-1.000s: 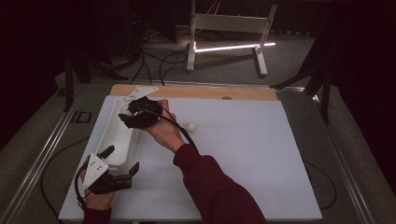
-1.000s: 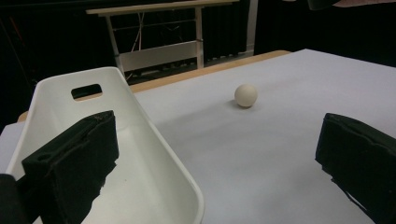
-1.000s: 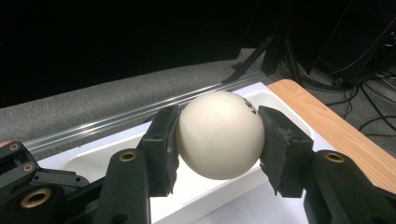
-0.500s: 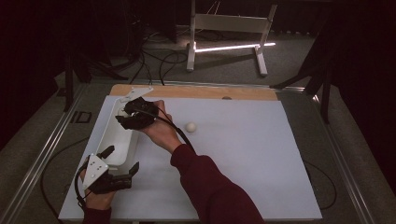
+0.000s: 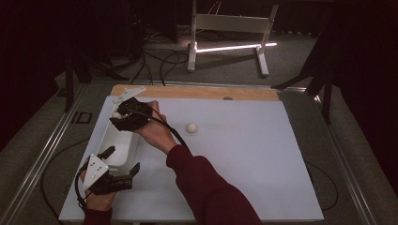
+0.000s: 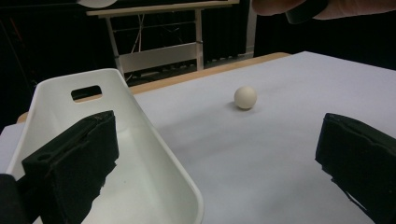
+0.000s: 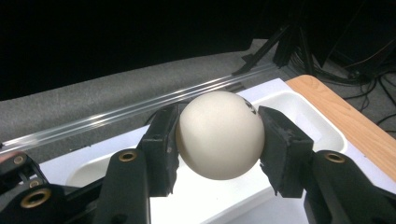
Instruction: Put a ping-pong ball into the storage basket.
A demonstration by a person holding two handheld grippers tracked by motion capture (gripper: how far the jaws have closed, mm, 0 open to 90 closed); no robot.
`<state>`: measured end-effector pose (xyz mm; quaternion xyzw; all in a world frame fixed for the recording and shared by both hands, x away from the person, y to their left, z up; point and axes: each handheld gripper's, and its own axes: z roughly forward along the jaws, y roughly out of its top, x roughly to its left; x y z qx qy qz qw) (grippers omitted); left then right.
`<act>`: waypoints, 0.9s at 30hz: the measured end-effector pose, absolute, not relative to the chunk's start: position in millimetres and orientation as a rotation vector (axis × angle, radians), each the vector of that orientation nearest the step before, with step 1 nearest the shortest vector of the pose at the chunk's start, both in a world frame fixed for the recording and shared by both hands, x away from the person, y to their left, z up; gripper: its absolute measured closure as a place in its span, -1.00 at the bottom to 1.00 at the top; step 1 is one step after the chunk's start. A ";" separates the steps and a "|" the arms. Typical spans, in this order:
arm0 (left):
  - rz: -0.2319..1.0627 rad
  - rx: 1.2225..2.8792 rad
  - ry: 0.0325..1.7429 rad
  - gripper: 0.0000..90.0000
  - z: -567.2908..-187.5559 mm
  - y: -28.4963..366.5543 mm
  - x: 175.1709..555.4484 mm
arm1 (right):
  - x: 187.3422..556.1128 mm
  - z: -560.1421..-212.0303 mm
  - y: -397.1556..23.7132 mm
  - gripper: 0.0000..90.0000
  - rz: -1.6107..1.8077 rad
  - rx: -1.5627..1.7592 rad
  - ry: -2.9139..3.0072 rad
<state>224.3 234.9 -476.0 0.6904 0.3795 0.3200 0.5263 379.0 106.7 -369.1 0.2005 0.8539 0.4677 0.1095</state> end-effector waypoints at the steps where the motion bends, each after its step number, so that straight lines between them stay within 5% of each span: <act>1: 0.767 1.651 0.907 -1.00 -475.9 235.0 224.2 | 379.1 -369.3 107.5 0.11 1.376 0.592 2.513; 19: 0.773 1.647 0.906 -1.00 -475.5 234.9 223.5 | 378.3 -370.6 118.2 0.09 1.367 0.583 2.541; 20: 0.774 1.649 0.906 -1.00 -475.5 234.9 223.4 | 378.1 -369.7 118.0 -0.56 1.412 0.574 2.509; 27: 0.779 1.649 0.907 -1.00 -475.4 235.1 223.4 | 382.0 -369.3 112.1 -0.82 1.392 0.612 2.535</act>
